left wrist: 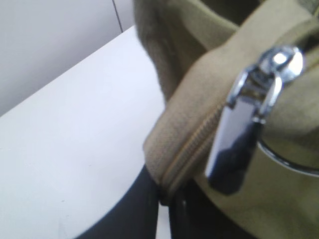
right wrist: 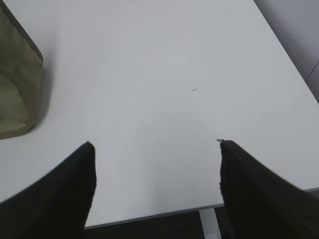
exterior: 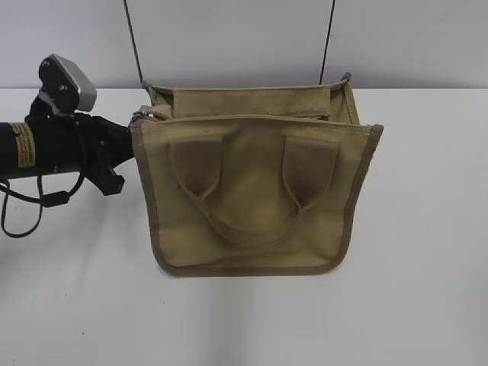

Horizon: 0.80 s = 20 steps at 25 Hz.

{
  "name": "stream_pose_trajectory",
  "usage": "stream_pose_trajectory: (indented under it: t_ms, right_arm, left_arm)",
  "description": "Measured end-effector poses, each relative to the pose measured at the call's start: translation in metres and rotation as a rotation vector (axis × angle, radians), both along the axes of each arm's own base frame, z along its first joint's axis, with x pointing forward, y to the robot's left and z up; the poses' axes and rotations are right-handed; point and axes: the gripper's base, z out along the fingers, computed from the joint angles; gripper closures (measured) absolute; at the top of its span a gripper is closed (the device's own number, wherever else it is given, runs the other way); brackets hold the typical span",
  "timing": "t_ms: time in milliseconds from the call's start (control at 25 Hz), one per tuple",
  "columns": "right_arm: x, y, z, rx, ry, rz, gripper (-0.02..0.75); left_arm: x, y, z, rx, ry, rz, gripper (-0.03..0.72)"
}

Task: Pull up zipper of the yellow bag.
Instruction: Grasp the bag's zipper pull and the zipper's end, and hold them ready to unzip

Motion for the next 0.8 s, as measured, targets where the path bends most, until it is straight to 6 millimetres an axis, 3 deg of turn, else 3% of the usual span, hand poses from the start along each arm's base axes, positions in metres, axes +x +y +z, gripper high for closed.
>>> stream_pose_trajectory:
  t_ms: [320, 800]
  right_arm:
    - [0.000, 0.000, 0.000, 0.000, 0.000, 0.000, 0.174]
    - [0.000, 0.001, 0.000, 0.011, -0.001, 0.007, 0.174]
  left_arm:
    - [-0.006, 0.006, 0.035, 0.063, -0.094, 0.034, 0.677]
    - [-0.010, 0.013, 0.049, 0.110, -0.108, 0.094, 0.677]
